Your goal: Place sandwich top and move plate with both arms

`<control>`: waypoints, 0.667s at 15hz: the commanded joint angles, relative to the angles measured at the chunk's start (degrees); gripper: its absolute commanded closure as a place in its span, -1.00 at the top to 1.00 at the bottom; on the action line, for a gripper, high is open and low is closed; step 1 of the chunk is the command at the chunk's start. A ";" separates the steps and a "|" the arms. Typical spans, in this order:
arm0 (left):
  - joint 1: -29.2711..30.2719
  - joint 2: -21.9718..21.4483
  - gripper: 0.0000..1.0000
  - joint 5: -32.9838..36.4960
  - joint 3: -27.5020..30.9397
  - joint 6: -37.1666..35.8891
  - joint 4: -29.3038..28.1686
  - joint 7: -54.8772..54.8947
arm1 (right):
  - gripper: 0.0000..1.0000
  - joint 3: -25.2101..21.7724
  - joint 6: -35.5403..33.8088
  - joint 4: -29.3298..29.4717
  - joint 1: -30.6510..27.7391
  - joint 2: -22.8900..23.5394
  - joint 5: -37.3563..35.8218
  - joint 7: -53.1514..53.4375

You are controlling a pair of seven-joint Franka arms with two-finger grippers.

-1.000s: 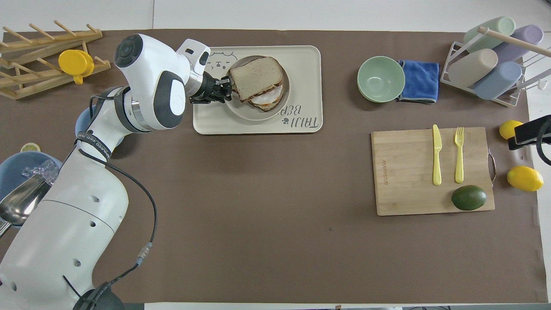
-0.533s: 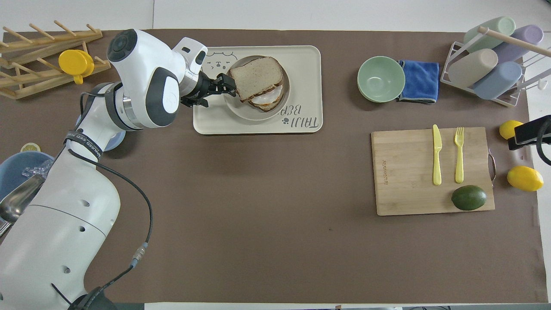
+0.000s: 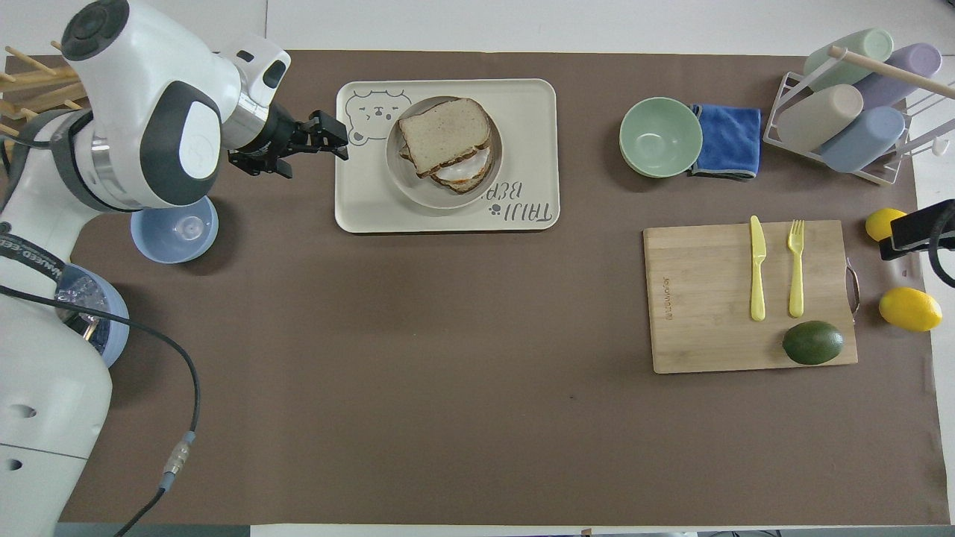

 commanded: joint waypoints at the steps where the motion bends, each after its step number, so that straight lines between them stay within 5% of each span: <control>1: 0.72 -6.20 1.00 4.77 0.54 -6.06 -2.06 0.59 | 1.00 0.96 -0.01 -1.29 0.30 -1.74 -0.79 1.28; 10: 3.97 -20.27 1.00 12.60 0.72 -21.45 -2.59 5.68 | 1.00 0.88 1.73 -1.99 -0.31 -2.09 -0.01 1.37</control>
